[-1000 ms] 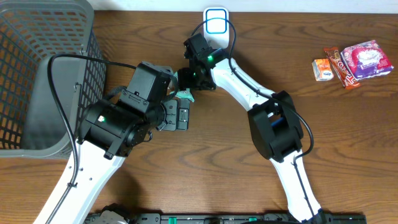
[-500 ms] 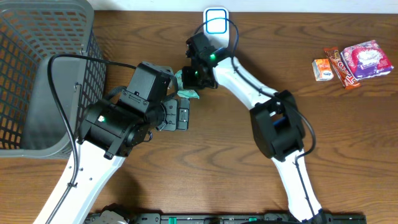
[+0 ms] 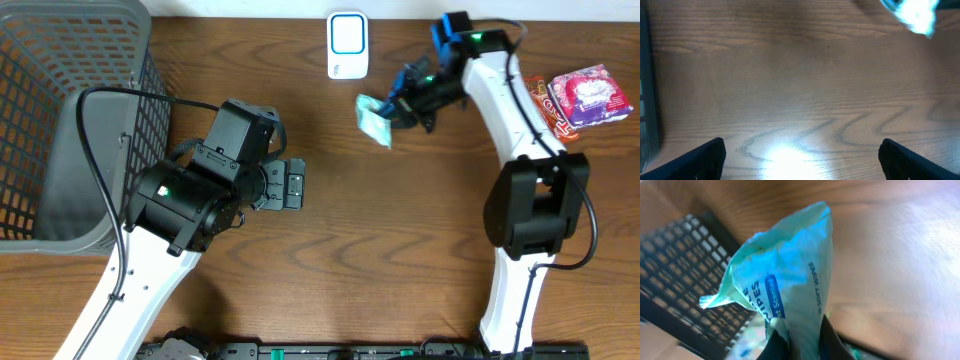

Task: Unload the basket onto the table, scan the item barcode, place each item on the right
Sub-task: 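Lift the green wipes and hold them under the scanner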

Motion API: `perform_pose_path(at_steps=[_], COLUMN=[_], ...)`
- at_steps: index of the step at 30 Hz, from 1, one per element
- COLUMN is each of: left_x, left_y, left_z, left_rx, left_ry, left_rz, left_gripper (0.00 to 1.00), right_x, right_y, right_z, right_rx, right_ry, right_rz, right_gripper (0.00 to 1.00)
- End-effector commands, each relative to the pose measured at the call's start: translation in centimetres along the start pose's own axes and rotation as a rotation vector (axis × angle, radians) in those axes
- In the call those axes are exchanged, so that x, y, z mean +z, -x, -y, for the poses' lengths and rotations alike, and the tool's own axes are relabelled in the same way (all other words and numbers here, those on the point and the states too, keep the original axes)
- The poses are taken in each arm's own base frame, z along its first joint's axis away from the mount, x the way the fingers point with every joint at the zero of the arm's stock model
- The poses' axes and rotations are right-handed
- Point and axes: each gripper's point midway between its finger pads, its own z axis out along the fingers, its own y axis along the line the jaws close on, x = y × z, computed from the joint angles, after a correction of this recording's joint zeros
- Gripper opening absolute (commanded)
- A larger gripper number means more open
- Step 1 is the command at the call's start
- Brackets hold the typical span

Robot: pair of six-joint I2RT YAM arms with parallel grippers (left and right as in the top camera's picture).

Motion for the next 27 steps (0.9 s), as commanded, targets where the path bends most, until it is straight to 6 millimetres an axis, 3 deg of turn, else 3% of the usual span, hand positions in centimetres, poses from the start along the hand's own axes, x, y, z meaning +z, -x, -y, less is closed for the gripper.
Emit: perform_pose_path(at_steps=[1, 11, 18, 21, 24, 27], left_x=[-0.1, -0.1, -0.1, -0.1, -0.1, -0.1], left_y=[0.0, 0.0, 0.0, 0.0, 0.0, 0.0], left_z=[0.0, 0.0, 0.0, 0.0, 0.0, 0.0], left_rx=[0.002, 0.002, 0.002, 0.002, 0.002, 0.002], left_ry=[0.003, 0.003, 0.003, 0.003, 0.003, 0.003], left_rz=[0.003, 0.003, 0.003, 0.003, 0.003, 0.003], left_gripper=[0.98, 0.98, 0.98, 0.98, 0.98, 0.98], right_x=[-1.0, -1.8, 0.3, 1.4, 2.3, 2.0], right_y=[-0.6, -0.6, 2.9, 4.6, 6.2, 8.3], right_z=[-0.1, 0.2, 2.0, 0.0, -4.8, -9.5], right_rx=[0.089, 0.081, 0.007, -0.123, -0.357, -0.517], right_ry=[0.057, 0.08, -0.165, -0.183, -0.096, -0.049], right_rz=[-0.051, -0.062, 0.175, 0.292, 0.395, 0.596], right_gripper=[0.01, 0.01, 0.01, 0.01, 0.01, 0.01])
